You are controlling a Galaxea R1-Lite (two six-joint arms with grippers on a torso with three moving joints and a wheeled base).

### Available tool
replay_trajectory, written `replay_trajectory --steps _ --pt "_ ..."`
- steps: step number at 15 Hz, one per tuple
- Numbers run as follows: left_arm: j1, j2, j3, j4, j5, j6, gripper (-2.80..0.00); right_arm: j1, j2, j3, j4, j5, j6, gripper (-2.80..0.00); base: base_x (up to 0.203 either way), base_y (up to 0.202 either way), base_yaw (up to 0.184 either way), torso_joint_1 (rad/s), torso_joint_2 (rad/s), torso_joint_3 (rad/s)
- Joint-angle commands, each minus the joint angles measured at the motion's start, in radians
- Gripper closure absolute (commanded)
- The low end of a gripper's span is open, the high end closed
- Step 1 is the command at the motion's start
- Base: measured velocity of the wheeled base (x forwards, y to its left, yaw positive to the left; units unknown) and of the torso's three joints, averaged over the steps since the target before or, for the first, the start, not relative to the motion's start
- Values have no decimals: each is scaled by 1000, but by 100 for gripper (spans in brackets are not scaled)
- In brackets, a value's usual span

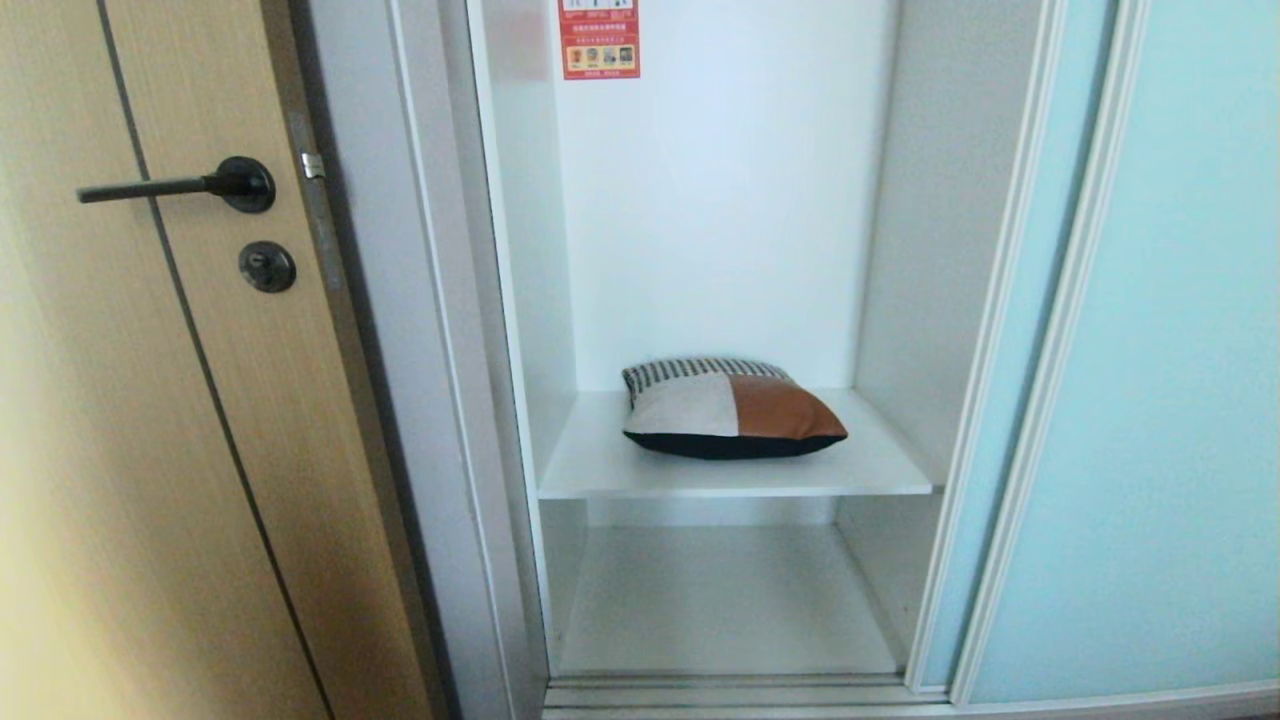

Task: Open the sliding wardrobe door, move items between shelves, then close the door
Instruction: Open the door

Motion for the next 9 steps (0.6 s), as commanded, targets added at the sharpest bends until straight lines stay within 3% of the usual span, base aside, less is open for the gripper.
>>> replay_trajectory --steps 1,5,9 --pt "0 0 2 0 0 0 0 0 2 0 0 0 0 0 -1 -182 1 2 5 7" --pt "0 0 2 0 0 0 0 0 2 0 0 0 0 0 0 -185 1 0 1 1" --pt "1 0 2 0 0 0 0 0 1 0 0 0 0 0 0 -19 -1 1 1 1"
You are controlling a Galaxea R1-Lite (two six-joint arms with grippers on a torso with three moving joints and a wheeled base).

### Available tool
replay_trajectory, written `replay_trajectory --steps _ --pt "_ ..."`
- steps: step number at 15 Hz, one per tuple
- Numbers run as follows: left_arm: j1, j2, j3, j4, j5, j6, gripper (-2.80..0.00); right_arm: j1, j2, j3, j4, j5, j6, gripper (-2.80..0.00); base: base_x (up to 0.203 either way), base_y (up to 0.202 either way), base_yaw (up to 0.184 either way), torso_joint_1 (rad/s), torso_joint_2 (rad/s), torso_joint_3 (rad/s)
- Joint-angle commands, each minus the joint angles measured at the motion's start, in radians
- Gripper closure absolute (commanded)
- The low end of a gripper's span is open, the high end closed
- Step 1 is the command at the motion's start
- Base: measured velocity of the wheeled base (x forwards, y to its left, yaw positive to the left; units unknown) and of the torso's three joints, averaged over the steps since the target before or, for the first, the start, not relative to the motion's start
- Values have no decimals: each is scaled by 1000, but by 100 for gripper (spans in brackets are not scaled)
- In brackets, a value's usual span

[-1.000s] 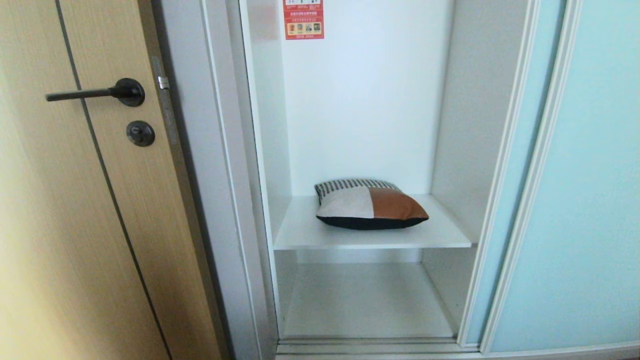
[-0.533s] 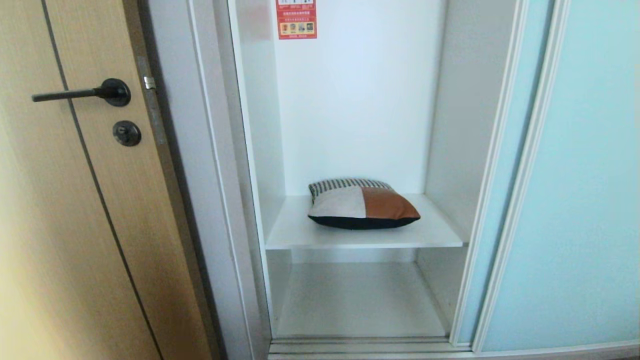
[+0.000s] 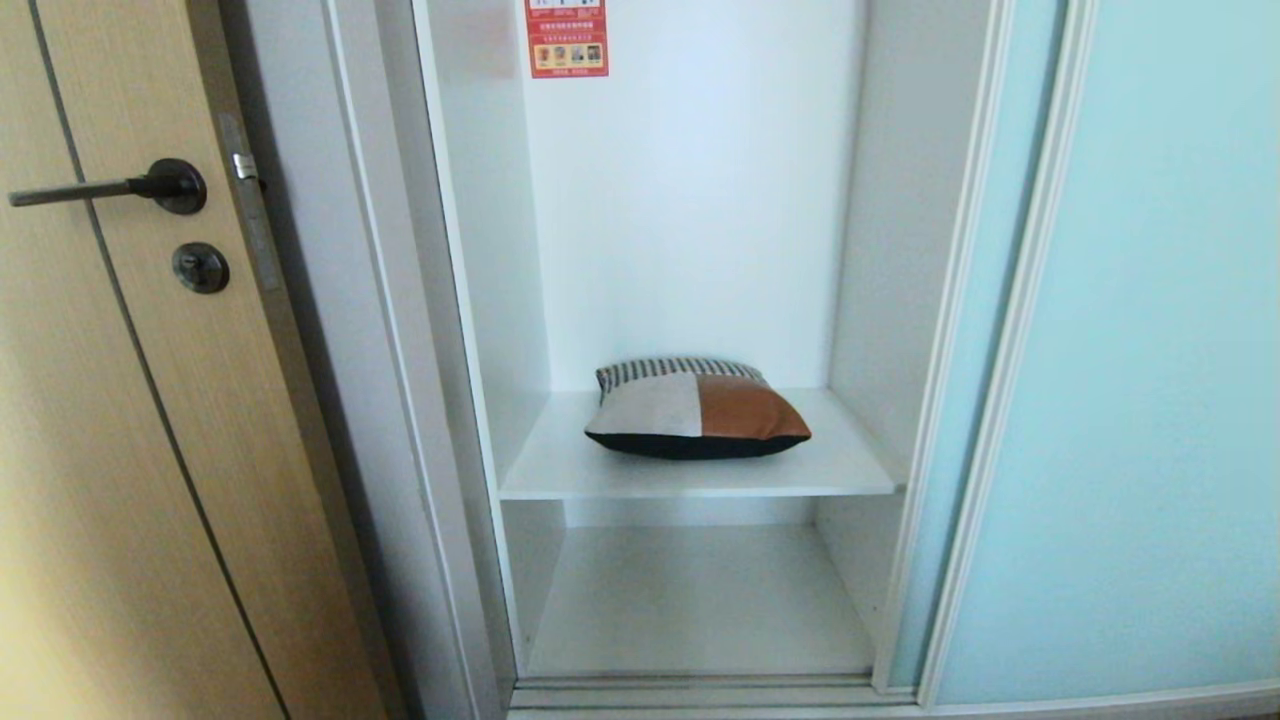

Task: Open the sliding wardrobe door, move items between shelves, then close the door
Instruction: Open the door

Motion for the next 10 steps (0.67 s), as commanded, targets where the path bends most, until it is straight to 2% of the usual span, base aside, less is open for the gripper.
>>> replay_trajectory --steps 1,10 --pt "0 0 2 0 0 -1 0 0 2 0 0 0 0 0 0 0 0 0 0 0" --pt "0 0 2 0 0 -1 0 0 2 0 0 0 0 0 0 0 0 0 0 0"
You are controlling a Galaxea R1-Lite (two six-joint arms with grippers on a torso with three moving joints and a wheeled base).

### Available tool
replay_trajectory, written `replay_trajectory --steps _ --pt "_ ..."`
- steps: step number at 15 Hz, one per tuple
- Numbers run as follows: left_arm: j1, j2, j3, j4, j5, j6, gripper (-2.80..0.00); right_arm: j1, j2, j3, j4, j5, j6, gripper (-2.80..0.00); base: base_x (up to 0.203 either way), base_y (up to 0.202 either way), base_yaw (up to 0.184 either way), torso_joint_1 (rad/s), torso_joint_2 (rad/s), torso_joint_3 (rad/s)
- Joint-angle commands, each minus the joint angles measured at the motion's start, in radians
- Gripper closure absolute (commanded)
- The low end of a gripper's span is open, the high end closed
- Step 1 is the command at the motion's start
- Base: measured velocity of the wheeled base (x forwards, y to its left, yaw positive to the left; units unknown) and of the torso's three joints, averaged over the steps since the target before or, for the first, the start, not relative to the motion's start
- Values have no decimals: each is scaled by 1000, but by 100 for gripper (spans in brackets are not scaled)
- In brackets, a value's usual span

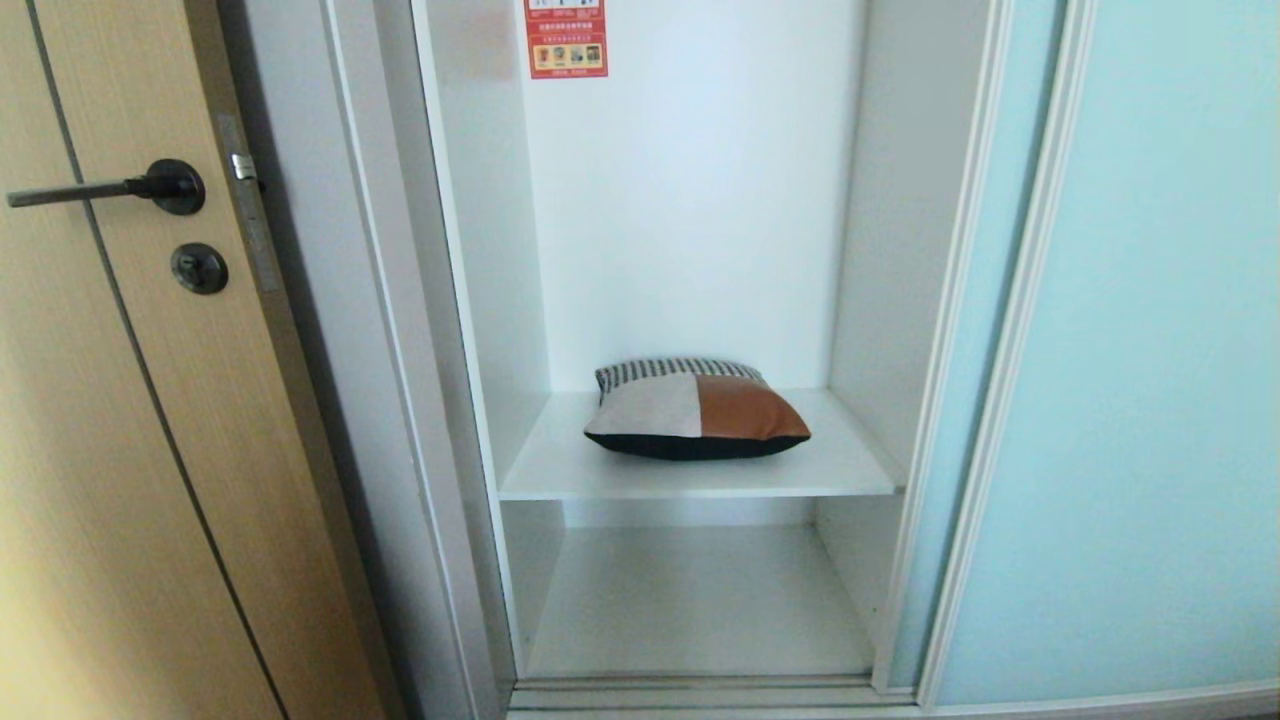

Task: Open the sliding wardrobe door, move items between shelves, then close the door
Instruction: Open the door

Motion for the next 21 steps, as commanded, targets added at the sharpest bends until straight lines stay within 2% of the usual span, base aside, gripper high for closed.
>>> replay_trajectory --steps 1,5,9,21 --pt "0 0 2 0 0 0 0 -1 1 0 0 0 0 0 0 0 0 0 0 0" --pt "0 0 2 -1 -1 0 0 0 1 0 0 0 0 0 0 0 0 0 0 0" --pt "0 0 2 0 -1 0 0 0 0 0 -1 0 0 0 135 0 0 8 2 5" --pt "1 0 2 0 -1 0 0 0 1 0 0 0 0 0 0 0 0 0 0 0"
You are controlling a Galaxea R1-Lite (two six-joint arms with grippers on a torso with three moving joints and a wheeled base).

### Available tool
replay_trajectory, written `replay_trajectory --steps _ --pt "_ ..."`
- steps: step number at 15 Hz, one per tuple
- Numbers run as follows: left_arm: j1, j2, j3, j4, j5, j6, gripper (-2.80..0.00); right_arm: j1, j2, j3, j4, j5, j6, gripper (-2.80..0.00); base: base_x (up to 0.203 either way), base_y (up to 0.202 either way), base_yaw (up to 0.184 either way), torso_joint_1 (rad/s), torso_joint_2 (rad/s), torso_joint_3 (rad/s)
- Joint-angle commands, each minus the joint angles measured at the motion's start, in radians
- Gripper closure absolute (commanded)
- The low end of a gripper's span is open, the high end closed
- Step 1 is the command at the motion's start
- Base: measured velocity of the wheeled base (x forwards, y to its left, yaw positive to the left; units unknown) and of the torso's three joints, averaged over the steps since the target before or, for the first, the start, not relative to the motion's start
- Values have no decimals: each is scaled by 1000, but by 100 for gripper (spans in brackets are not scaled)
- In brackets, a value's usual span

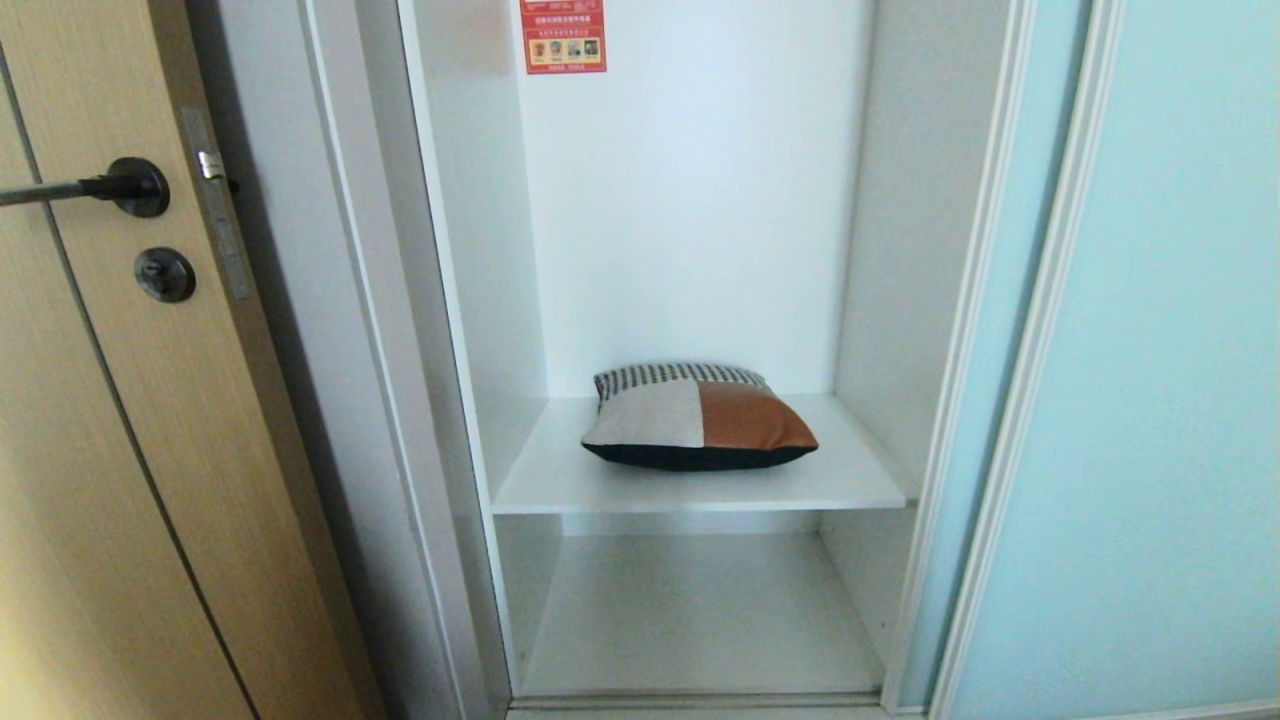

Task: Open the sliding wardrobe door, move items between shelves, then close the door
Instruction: Open the door

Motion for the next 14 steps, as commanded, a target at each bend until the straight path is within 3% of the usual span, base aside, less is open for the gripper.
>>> replay_trajectory --steps 1,14 --pt "1 0 2 -1 1 -2 0 0 0 0 0 -1 0 0 0 0 0 0 0 0" --pt "0 0 2 -1 1 0 0 0 1 0 3 -2 -18 0 0 0 0 0 0 0"
